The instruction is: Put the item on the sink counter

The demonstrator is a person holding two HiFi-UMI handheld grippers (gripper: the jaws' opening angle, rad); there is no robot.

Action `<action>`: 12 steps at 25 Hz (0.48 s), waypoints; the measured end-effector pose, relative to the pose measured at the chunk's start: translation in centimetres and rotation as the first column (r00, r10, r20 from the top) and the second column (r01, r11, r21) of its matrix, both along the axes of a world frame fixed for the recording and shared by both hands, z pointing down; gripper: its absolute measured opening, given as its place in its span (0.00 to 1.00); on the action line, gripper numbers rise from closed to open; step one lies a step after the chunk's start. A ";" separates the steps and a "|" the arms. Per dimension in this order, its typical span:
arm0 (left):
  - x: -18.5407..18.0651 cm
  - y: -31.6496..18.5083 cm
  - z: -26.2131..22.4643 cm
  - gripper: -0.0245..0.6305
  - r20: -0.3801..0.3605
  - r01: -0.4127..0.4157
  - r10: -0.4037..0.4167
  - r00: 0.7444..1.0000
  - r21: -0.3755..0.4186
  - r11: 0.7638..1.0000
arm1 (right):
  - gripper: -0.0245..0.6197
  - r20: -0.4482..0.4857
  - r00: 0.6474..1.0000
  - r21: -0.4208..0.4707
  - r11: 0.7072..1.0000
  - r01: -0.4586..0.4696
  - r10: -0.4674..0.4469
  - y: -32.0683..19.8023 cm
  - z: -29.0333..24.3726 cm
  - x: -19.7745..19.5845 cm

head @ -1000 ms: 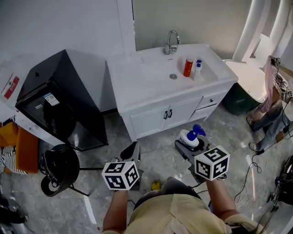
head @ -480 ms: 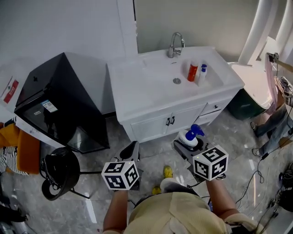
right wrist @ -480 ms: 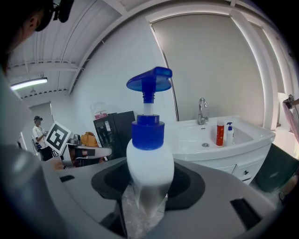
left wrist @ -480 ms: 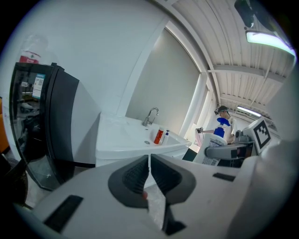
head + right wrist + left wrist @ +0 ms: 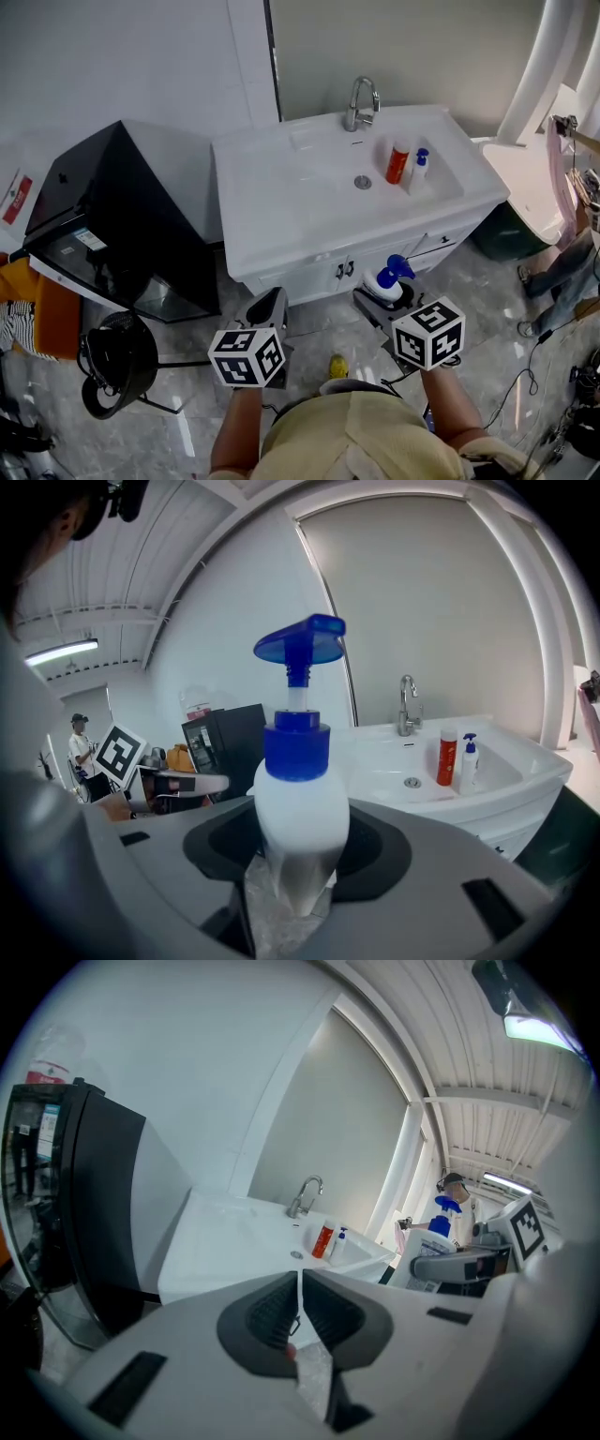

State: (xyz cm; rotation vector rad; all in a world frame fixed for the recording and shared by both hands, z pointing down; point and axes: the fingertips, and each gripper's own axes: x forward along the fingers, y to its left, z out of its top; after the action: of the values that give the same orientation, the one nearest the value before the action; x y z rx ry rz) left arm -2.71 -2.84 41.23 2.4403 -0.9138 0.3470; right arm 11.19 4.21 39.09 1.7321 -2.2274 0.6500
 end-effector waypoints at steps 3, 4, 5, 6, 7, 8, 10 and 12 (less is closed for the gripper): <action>1.4 -0.9 -0.1 0.11 0.008 0.008 -0.008 1.000 0.006 1.000 | 0.37 0.008 1.000 0.004 1.000 0.012 -0.012 -1.2 0.1 1.4; 1.9 -1.2 -0.1 0.11 0.011 0.012 -0.012 1.000 0.008 1.000 | 0.37 0.010 1.000 0.005 1.000 0.016 -0.016 -1.6 0.2 1.9; 2.3 -1.5 -0.1 0.11 0.014 0.016 -0.016 1.000 0.009 1.000 | 0.37 0.012 1.000 0.004 1.000 0.019 -0.020 -2.0 0.3 2.4; 2.7 -1.8 0.0 0.11 0.017 0.021 -0.021 1.000 0.009 1.000 | 0.37 0.013 1.000 0.003 1.000 0.024 -0.024 -2.3 0.5 2.8; 3.1 -2.2 0.1 0.11 0.019 0.026 -0.026 0.999 0.009 1.000 | 0.37 0.015 0.999 0.002 1.000 0.030 -0.030 -2.7 0.6 3.1; 3.4 -2.4 0.2 0.11 0.021 0.030 -0.030 0.999 0.010 1.000 | 0.37 0.017 0.999 0.001 0.999 0.036 -0.036 -3.0 0.8 3.4; 4.1 -3.0 0.3 0.11 0.023 0.036 -0.036 0.999 0.010 0.999 | 0.37 0.020 0.999 0.000 0.999 0.050 -0.050 -3.7 1.0 3.8; 4.7 -3.5 0.3 0.11 0.023 0.043 -0.044 0.999 0.010 0.999 | 0.37 0.021 0.998 0.001 0.998 0.064 -0.064 -4.3 1.0 4.3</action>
State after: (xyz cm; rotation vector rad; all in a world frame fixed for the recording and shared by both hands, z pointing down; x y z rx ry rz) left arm 2.00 -6.37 41.51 2.4260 -0.9791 0.3567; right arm 15.45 -0.12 40.13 1.6544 -2.2867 0.6570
